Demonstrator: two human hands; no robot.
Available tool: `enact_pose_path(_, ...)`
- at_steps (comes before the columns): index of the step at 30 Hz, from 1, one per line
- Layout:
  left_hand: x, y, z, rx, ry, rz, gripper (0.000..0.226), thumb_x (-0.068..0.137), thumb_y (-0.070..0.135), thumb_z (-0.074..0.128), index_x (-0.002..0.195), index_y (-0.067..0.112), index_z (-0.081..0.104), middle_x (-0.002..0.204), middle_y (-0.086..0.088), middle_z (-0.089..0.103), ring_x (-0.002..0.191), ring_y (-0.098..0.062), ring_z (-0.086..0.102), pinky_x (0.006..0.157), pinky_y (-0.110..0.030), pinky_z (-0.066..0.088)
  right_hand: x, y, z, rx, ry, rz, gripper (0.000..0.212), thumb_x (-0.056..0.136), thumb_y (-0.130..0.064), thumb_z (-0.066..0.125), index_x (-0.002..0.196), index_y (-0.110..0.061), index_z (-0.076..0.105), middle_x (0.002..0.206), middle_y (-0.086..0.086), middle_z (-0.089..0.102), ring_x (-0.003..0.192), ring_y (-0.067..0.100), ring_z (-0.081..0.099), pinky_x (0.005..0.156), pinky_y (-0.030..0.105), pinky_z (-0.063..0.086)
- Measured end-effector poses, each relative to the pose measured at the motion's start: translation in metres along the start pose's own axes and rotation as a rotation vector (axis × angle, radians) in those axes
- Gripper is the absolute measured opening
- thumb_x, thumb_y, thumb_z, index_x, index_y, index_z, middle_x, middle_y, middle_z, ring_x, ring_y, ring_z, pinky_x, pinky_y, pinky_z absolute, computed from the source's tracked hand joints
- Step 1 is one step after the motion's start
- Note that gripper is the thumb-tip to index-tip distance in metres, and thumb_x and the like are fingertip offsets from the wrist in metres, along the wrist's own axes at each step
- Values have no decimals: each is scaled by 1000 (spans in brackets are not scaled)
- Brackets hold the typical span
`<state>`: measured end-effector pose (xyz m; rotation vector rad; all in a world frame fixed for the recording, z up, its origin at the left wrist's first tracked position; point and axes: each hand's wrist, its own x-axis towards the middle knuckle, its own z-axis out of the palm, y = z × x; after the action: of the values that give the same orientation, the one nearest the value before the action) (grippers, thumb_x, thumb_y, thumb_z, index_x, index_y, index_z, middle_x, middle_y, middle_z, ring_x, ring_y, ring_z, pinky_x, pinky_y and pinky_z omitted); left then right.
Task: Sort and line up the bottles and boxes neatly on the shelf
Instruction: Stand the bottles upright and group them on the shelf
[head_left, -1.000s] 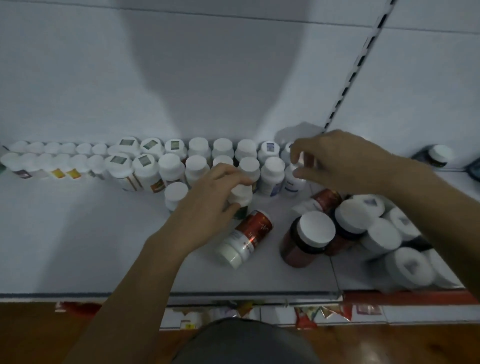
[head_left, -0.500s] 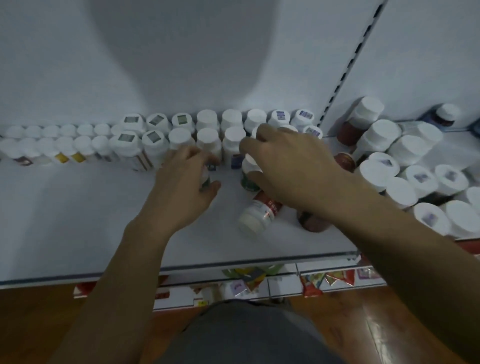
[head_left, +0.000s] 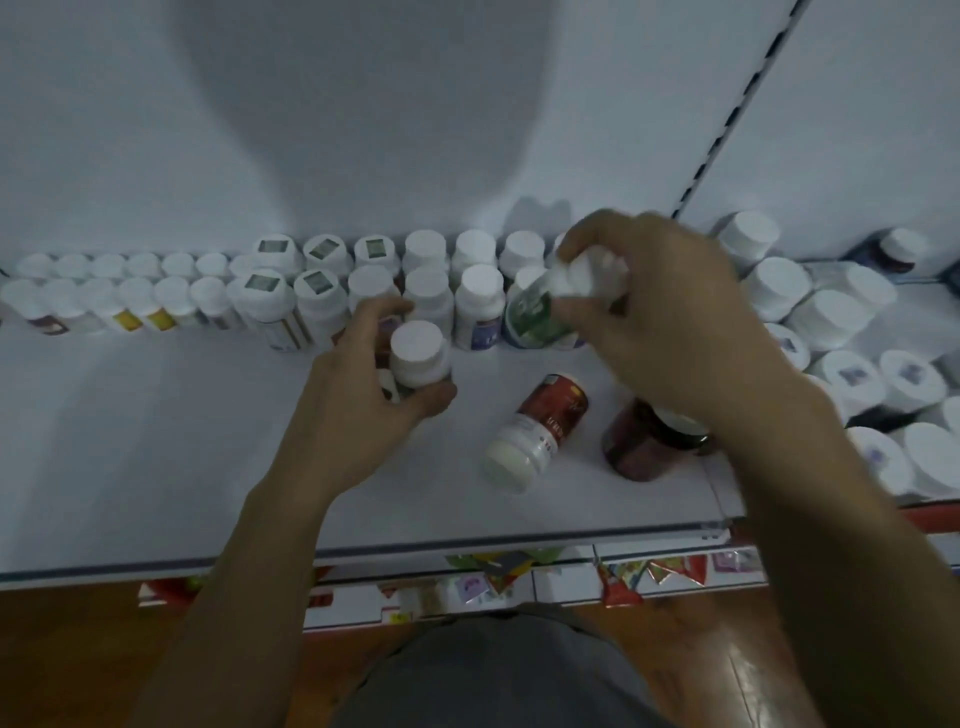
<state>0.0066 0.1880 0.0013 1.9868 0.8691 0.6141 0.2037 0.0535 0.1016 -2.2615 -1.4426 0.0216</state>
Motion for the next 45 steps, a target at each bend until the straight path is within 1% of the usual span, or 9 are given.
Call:
enact_pose_path(6, 31, 56, 27, -195, 86, 151, 60, 72, 49, 80, 122, 34, 51, 116, 23, 63, 108, -3, 63, 77, -25, 56, 36, 77, -76, -202, 45, 86, 29, 87, -19, 75, 115, -22, 67, 107, 12, 62, 95, 30, 54, 83, 31, 36)
enact_pose_path(12, 61, 85, 63, -153, 49, 244, 46, 83, 33, 80, 121, 27, 56, 114, 17, 65, 105, -9, 65, 80, -37, 59, 79, 133, -35, -324, -289, -8, 33, 88, -11, 71, 120, -18, 65, 116, 15, 62, 108, 33, 57, 87, 35, 42)
enact_pose_path(20, 74, 95, 88, -106, 52, 197, 53, 85, 24, 81, 131, 27, 56, 124, 12, 62, 109, -6, 63, 86, -27, 58, 89, 169, 2, -207, -261, -114, 52, 82, 4, 66, 128, -18, 58, 120, 14, 50, 99, 39, 60, 81, 37, 47)
enact_pose_path(24, 82, 111, 96, -101, 61, 161, 73, 81, 30, 84, 144, 33, 46, 124, 19, 62, 108, -4, 65, 91, -39, 58, 87, 173, -20, -45, -199, -211, 54, 85, -6, 71, 132, -24, 54, 116, 7, 54, 98, 25, 61, 83, 29, 49)
enact_pose_path(28, 88, 133, 113, -119, 36, 220, 88, 80, 34, 85, 153, 31, 36, 121, 14, 67, 110, -3, 65, 92, -37, 58, 75, 151, -60, 281, -164, -300, 43, 94, -39, 69, 133, -27, 56, 115, -6, 63, 92, 9, 65, 78, 17, 51)
enact_pose_path(32, 92, 147, 132, -82, 47, 275, 91, 78, 39, 87, 153, 30, 37, 119, 12, 70, 109, -1, 66, 92, -30, 57, 74, 150, -67, 199, -169, -422, 40, 90, -36, 75, 122, -17, 64, 112, -6, 67, 84, -12, 57, 73, 7, 41)
enact_pose_path(36, 106, 132, 127, 229, 32, 300, 49, 77, 34, 87, 121, 24, 67, 112, 4, 65, 101, -11, 61, 91, -36, 51, 80, 173, -73, 77, -113, -379, 32, 87, -27, 76, 115, -17, 66, 105, -8, 65, 79, -20, 53, 72, 2, 36)
enact_pose_path(38, 112, 122, 124, 362, 2, 313, 29, 81, 32, 84, 105, 21, 72, 103, 2, 64, 96, -17, 59, 89, -40, 48, 83, 181, -73, 37, -156, -347, 31, 86, -25, 76, 115, -19, 66, 105, -10, 64, 78, -11, 53, 73, 4, 34)
enact_pose_path(45, 108, 111, 144, 560, -102, 303, 31, 79, 33, 84, 106, 26, 70, 109, 5, 61, 106, -25, 57, 85, -46, 47, 82, 178, -26, -93, -400, -262, 22, 83, -33, 75, 99, -27, 62, 95, -3, 67, 88, 19, 61, 78, 35, 52)
